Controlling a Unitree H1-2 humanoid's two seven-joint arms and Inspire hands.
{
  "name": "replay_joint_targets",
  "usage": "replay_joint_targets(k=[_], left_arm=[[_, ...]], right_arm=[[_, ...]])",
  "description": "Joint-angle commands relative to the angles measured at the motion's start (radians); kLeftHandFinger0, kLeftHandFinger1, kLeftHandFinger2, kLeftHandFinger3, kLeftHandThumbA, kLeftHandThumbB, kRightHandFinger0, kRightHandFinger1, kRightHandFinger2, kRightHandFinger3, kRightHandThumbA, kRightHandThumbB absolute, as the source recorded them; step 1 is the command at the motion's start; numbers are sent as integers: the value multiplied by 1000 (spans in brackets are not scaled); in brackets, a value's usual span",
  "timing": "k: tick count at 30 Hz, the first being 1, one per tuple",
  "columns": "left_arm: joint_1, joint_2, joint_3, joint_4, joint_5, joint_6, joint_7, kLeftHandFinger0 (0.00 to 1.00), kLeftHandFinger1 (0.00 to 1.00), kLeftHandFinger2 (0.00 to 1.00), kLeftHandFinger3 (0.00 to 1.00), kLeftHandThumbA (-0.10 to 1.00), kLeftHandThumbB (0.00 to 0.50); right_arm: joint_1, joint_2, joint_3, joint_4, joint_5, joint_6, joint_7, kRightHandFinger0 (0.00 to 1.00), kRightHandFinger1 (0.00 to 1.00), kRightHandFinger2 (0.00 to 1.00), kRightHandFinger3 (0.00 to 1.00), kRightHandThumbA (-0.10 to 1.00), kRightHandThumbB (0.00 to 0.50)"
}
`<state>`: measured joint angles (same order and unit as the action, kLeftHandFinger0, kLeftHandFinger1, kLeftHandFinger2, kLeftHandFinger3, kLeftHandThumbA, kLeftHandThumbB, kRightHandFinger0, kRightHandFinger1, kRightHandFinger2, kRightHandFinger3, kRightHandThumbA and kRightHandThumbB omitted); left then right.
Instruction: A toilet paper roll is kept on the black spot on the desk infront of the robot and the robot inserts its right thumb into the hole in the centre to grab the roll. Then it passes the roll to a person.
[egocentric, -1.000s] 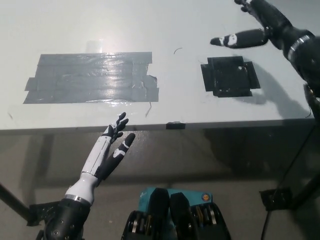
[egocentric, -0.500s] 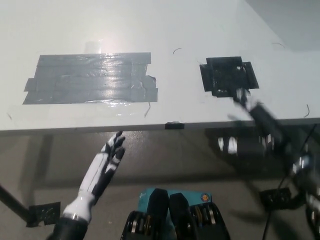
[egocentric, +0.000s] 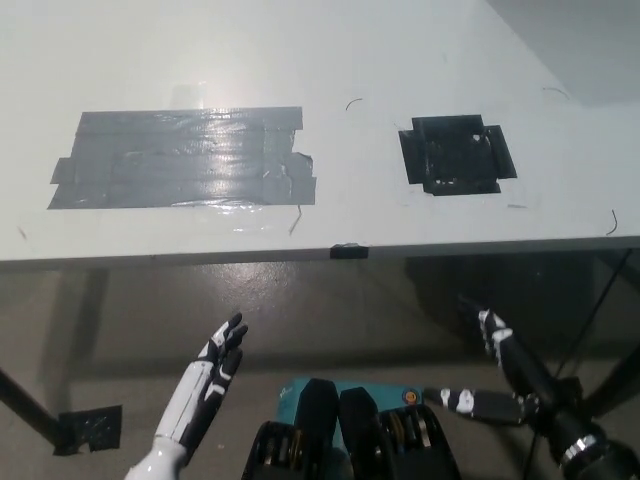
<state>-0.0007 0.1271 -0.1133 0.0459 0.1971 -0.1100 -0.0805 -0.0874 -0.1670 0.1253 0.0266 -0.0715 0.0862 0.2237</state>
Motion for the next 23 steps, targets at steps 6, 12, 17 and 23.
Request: replay_joint_targets(k=[6,12,17,23], left_arm=[[15,2,-6,-7,7,-65,11,1000,1000,1000,1000,1000,169],[4,5,-2,-6,5,-62,7,1000,1000,1000,1000,1000,151],[0,5,3,-5,-4,-61,5,1000,1000,1000,1000,1000,128],[1,3,7,-8,2,-57,11,1000,1000,1000,1000,1000,129]], right_arm=[[5,13,-11,101,18,-182,-15,1000,1000,1000,1000,1000,317],[-4,14,-8,125,7,-197,-20,1000,1000,1000,1000,1000,322],[-14,12,-7,131,0,-200,-22,1000,1000,1000,1000,1000,309],[-21,6,4,123,-29,-191,-28,1000,1000,1000,1000,1000,296]])
